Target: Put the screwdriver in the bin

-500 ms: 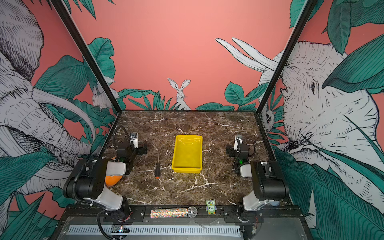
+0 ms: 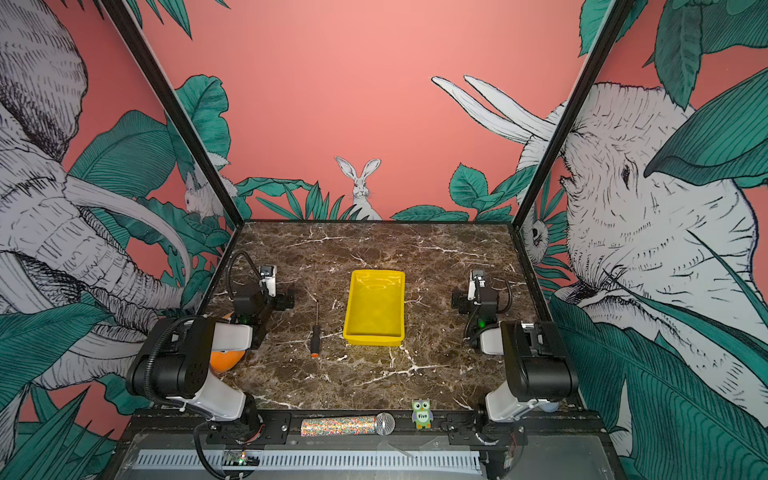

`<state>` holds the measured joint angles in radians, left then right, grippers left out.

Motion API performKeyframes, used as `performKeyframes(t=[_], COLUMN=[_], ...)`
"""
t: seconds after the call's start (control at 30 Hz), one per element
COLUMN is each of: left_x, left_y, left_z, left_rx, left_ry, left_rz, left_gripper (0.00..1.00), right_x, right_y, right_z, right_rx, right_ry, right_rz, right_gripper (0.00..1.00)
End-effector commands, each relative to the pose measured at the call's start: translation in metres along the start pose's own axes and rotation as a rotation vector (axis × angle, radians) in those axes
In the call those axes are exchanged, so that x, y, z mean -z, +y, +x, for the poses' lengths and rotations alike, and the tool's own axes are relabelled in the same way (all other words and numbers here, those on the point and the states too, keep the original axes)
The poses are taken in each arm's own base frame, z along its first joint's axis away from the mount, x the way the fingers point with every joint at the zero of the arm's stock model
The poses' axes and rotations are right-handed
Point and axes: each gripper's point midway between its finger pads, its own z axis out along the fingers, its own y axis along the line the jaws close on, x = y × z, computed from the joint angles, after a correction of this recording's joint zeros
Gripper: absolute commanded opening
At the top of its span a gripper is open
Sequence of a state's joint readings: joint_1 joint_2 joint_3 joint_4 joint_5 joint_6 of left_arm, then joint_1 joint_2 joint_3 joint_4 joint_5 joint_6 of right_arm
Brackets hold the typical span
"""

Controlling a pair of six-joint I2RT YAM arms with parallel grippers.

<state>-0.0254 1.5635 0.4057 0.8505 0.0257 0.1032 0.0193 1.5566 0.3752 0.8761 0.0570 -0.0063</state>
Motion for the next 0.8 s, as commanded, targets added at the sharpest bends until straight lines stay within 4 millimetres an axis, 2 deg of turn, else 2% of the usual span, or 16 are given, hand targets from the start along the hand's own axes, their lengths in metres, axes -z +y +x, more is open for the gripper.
performKeyframes(t=[0.0,0.7,0.77], left_x=[-0.0004,-0.0003,-0.0002], left_y=[0.002,0.0023,0.0071], left_z=[-0.0115,-0.0119,-0.0125], left_rx=[-0.015,-0.012,-0.004], left_ry=[-0.031,-0.032,-0.033], left_rz=[-0.004,-0.006,-0.033], left_gripper=[1.0,0.99,1.0], right_x=[-0.0013,-0.0013,-0.0013], right_y=[-0.0014,-0.0009,-0.0009], right_z=[-0.0186,-0.0181,-0.0183], right_rx=[-0.01,-0.01,-0.01], right_ry=[-0.054,-0.052,-0.053], right_rz=[0.01,0.007,0.007], right_gripper=[0.99,0.99,0.99])
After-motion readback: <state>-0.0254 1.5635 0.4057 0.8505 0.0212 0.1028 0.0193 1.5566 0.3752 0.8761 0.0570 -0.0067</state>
